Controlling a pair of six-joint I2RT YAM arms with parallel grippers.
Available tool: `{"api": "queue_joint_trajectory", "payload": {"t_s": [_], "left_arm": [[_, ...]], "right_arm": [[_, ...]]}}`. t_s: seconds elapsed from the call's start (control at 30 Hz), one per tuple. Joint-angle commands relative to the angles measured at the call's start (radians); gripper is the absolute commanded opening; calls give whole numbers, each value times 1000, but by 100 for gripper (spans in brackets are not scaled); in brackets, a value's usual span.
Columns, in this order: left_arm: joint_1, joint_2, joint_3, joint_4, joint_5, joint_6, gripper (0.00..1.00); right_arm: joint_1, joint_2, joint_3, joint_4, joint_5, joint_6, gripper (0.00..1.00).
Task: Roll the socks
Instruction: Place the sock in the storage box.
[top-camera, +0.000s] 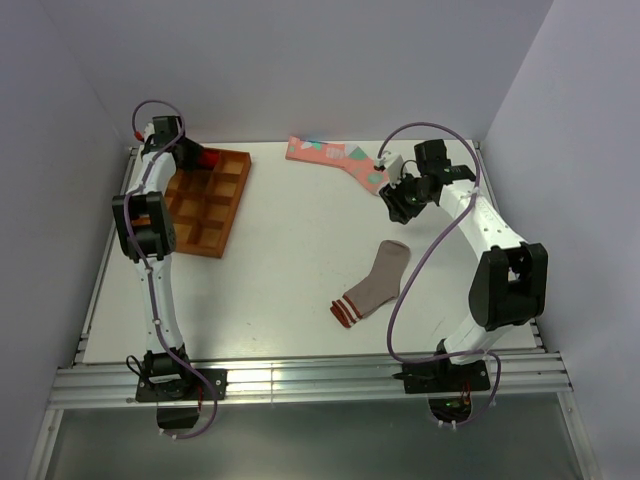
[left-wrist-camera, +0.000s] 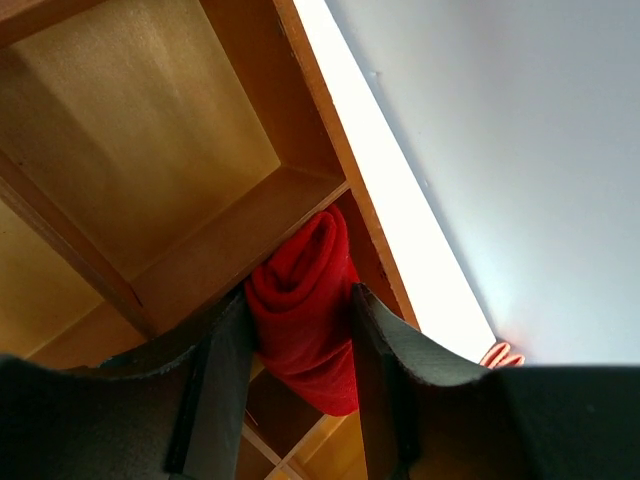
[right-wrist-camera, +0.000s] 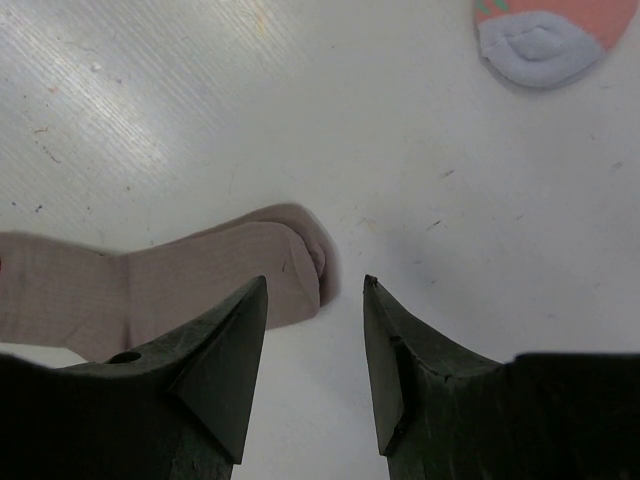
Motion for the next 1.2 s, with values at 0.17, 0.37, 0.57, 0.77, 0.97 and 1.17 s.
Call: {"api": "queue_joint_trajectory", "payload": {"t_s": [0.17,0.37,0.57,0.77,0.97,1.17], "left_arm": [[4,-77,-7,-80,21,9,48],[7,-90,2,-93,13,14,48],[4,-129,-32,-70,5,29,48],[-1,-182,-58,-33,4,45,47],[-8,-182,-33,-28,23,49,45],[-21,-105,-6,9,73,45,38]], "right_arm": [[-8,23,71,-25,-23,-2,50],[-8,30,82,-31,-34,1,50],[-8,30,80,-34,-31,1,50],[-8,30,79,-36,-34,4,50],[-8,27,76,-31,-32,7,50],[-9,24,69,-30,-32,11,49]]}}
